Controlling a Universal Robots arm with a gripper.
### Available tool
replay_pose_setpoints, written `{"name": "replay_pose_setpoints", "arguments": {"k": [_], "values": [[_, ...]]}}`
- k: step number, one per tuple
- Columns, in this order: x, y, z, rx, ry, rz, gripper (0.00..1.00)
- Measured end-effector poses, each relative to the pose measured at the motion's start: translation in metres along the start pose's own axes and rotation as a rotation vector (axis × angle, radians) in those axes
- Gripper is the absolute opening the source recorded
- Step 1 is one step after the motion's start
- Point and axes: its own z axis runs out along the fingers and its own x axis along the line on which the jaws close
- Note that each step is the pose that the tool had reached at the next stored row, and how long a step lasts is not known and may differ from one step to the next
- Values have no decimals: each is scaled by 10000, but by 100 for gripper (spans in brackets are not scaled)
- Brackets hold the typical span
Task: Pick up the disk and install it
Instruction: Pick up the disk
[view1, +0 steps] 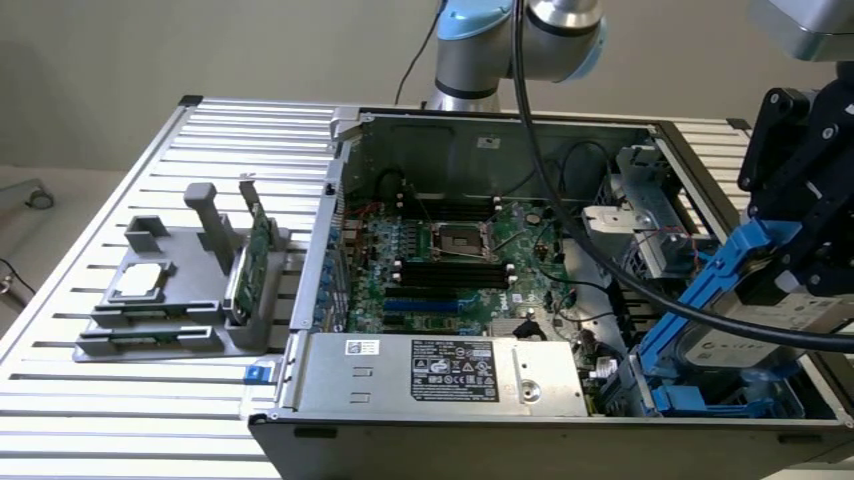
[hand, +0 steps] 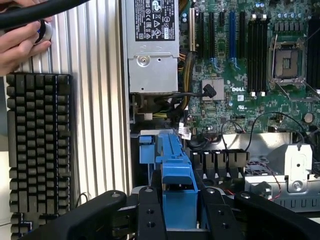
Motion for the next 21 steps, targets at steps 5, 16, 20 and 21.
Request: {"name": "replay_pose_setpoints", "arguments": {"k": [5, 16, 20, 21], "values": [[-10, -30, 3, -25, 0, -118, 33], [-14, -141, 28, -368, 32, -391, 33], [-12, -160, 67, -444, 36, -491, 33], [-11, -162, 79, -463, 36, -517, 33]]}}
